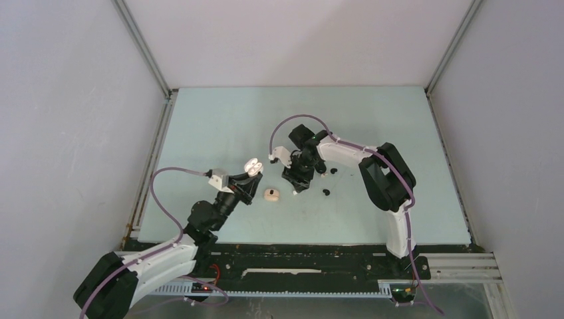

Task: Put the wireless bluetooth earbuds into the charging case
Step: Pick up the right earbud from the center of the board.

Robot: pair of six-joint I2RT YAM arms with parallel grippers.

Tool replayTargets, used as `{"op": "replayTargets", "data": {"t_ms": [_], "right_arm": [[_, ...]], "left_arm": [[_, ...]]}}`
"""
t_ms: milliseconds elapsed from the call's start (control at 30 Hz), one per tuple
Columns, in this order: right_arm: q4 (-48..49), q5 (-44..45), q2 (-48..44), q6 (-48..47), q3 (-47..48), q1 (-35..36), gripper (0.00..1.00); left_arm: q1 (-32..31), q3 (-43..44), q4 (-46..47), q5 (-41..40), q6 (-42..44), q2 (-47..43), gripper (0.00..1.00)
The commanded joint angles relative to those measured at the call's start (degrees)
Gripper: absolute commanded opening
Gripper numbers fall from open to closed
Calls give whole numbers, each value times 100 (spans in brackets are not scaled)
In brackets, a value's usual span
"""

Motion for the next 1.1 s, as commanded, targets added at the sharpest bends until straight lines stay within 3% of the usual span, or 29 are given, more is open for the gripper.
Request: {"op": "replayTargets", "data": {"t_ms": [0,300,567,1067], "right_arm": [[-293,-92,-88,-155,-40,50,54],[-506,-455,-97,-366,-29,98,52],[-492,-356,-21,-491,-36,259,44],[-210,-54,145,-416,-49,496,45]], "left_arm": [[25,-405,123,-140,139,22,0],[25,-441,45,-241,148,-175,0],[25,-614,-134,-597,172,-736,0],[31,-601,-53,-557,169,-637,0]]}}
